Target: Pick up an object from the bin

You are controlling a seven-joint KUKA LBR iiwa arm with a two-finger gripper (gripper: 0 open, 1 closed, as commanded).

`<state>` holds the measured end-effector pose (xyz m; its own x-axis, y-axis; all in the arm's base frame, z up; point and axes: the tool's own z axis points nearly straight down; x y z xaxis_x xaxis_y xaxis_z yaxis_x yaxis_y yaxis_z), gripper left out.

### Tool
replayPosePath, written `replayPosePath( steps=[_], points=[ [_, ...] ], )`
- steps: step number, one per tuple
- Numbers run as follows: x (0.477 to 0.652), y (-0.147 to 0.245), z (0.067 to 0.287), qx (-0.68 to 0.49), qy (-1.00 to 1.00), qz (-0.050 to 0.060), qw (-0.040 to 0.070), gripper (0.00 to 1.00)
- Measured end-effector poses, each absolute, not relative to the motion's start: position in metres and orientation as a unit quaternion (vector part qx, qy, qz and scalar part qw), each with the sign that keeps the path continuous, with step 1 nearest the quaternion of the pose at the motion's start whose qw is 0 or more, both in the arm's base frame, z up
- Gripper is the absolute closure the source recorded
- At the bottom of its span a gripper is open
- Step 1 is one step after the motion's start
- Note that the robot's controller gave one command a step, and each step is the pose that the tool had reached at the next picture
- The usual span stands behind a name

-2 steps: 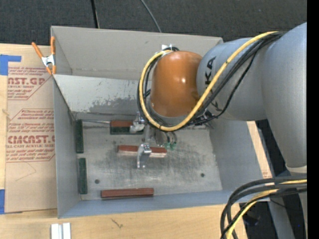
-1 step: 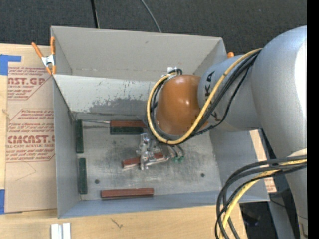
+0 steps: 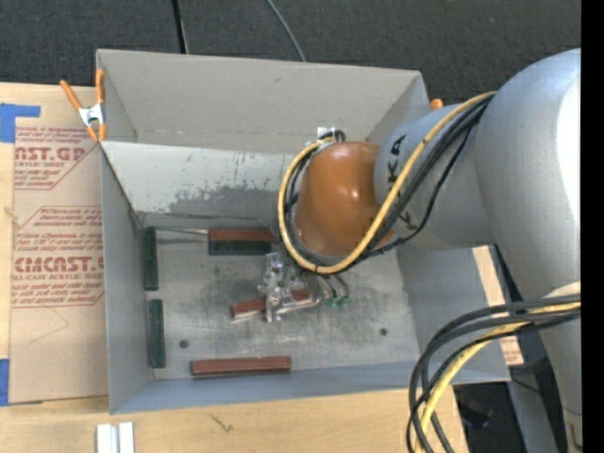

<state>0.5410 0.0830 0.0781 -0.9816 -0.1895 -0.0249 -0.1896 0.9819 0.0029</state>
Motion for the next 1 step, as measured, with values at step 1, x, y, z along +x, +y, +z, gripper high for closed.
replayPosePath(
  steps=[1],
  points=[
    [0.5408,0.0663,0.2040,-0.115,0.993,0.000,0.004,1.00]
  ],
)
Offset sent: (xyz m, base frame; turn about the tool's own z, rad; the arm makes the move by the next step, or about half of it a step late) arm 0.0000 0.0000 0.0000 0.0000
